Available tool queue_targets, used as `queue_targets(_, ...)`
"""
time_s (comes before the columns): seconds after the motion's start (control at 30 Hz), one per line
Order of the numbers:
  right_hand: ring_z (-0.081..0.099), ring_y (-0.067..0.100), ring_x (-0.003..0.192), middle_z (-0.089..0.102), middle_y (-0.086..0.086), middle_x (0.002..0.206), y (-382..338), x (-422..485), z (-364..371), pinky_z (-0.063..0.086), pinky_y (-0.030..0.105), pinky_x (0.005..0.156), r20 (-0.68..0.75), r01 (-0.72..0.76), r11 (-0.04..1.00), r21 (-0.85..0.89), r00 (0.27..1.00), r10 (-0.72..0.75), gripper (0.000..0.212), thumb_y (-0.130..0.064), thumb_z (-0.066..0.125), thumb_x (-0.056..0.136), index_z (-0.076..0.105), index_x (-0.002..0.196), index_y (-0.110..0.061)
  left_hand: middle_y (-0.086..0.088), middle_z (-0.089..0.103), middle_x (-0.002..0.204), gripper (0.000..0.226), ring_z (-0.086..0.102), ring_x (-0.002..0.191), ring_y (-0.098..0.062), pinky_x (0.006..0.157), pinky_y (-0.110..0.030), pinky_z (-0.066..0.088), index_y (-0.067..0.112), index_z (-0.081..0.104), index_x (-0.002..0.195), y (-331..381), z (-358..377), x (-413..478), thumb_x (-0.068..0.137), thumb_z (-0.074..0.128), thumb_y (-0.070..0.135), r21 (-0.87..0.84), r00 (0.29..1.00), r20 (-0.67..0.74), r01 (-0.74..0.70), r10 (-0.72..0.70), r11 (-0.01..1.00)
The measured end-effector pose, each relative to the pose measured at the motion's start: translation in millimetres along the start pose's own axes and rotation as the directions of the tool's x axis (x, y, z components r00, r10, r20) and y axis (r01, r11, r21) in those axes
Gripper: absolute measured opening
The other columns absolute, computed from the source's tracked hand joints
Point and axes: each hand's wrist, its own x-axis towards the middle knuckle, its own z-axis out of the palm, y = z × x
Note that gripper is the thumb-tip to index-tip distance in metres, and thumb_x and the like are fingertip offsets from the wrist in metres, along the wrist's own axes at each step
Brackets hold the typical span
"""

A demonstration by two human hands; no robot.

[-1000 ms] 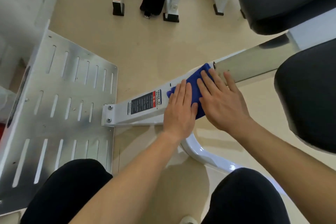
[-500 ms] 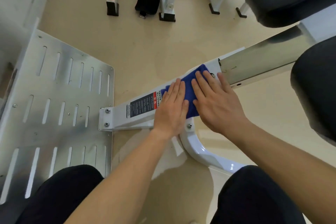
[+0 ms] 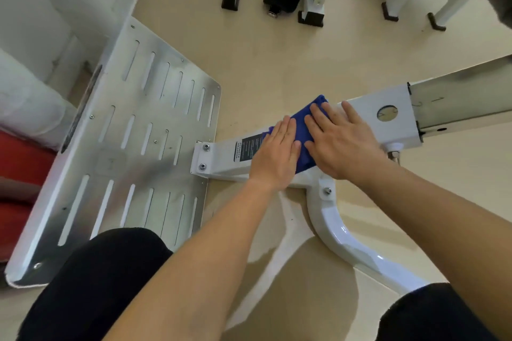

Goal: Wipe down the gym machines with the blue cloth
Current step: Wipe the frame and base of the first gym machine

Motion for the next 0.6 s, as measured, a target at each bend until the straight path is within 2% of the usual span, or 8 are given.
queue_targets(0.07,0.001,0.026,0.154,0.002,0.008,0.167,-1.2,22.1,-1.5,-0.001,0.051,0.122,0.052,0.005,1.000,0.001,0.999,-0.005,0.067,-0.049,0.008,0.102,0.007,0.159,-0.014,-0.006,0.004,0.165,0.058,0.002,0.152,-0.018,0.122,-0.039,0.013,0.007,0.006,0.157,-9.9,0.8,10.3,0.105,0.010,0.032,0.093,1.000,0.021,0.020,-0.022,0.995)
queue_targets(0.17,0.002,0.027,0.154,0.002,0.009,0.167,-8.2,19.2,6.2,0.000,0.050,0.122,0.051,0.036,0.999,-0.036,0.998,-0.034,0.068,-0.047,0.005,0.101,0.006,0.159,-0.013,-0.005,0.003,0.165,0.064,0.001,0.152,-0.016,0.122,-0.038,0.012,0.009,0.004,0.157,-10.6,8.3,-3.5,0.100,0.001,0.039,0.089,0.998,-0.017,0.065,-0.063,0.994)
queue_targets(0.3,0.003,0.031,0.154,0.001,0.012,0.167,-23.8,-5.8,15.6,0.000,0.051,0.121,0.057,0.106,0.990,-0.098,0.993,-0.101,0.068,-0.044,0.007,0.099,0.006,0.159,-0.011,-0.004,0.010,0.165,0.062,0.006,0.152,-0.017,0.123,-0.038,0.010,0.010,0.012,0.157,-7.7,18.6,-39.4,0.102,0.012,0.039,-0.035,0.994,-0.055,0.098,-0.100,0.995)
queue_targets(0.4,0.007,0.030,0.153,0.005,0.012,0.167,-33.2,9.3,15.7,0.002,0.051,0.121,0.029,0.125,0.988,-0.087,0.992,-0.123,0.069,-0.044,0.007,0.099,0.010,0.159,-0.011,-0.002,0.008,0.165,0.055,0.004,0.152,-0.015,0.123,-0.039,0.009,0.012,0.013,0.157,-18.5,16.9,-35.2,0.106,0.019,0.032,-0.134,0.986,-0.043,0.154,-0.161,0.979)
queue_targets(0.6,0.005,0.029,0.154,0.005,0.011,0.167,-60.0,60.0,24.7,0.001,0.052,0.121,0.033,0.158,0.985,-0.071,0.987,-0.156,0.067,-0.048,0.008,0.102,0.009,0.159,-0.012,-0.002,-0.002,0.165,0.055,-0.002,0.152,-0.014,0.123,-0.037,0.010,0.011,0.002,0.157,-66.1,6.2,-14.7,0.107,0.017,0.028,-0.017,0.978,0.029,0.206,-0.205,0.978)
